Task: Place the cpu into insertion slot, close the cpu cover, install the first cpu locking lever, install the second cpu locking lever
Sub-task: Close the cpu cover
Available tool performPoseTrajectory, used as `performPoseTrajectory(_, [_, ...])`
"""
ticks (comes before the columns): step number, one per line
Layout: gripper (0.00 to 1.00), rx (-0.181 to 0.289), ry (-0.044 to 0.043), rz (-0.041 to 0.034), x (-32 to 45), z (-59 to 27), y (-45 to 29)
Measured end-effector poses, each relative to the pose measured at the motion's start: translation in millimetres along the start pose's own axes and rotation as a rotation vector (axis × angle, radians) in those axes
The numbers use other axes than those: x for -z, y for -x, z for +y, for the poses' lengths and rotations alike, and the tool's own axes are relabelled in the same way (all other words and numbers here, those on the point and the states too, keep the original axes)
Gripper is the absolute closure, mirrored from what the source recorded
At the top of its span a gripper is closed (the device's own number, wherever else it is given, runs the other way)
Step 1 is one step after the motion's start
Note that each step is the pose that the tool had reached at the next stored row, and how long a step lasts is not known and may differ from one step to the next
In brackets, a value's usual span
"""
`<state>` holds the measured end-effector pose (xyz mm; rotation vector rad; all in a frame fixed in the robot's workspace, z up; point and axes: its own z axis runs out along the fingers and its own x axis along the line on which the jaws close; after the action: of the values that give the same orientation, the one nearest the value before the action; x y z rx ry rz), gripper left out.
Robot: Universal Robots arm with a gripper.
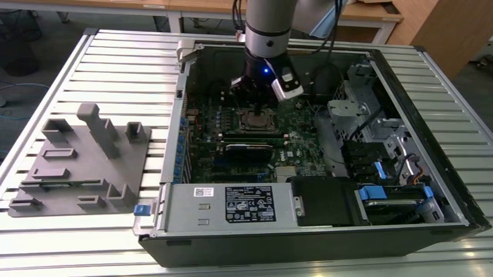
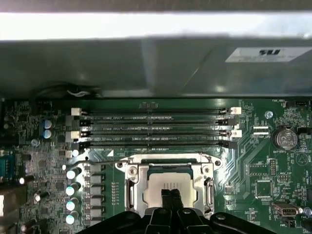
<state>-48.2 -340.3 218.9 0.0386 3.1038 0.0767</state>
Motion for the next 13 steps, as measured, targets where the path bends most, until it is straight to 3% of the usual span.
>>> performPoseTrajectory(13, [0.89,0.006,0.0004,0.0002,-3.4,-6.4,-17.3])
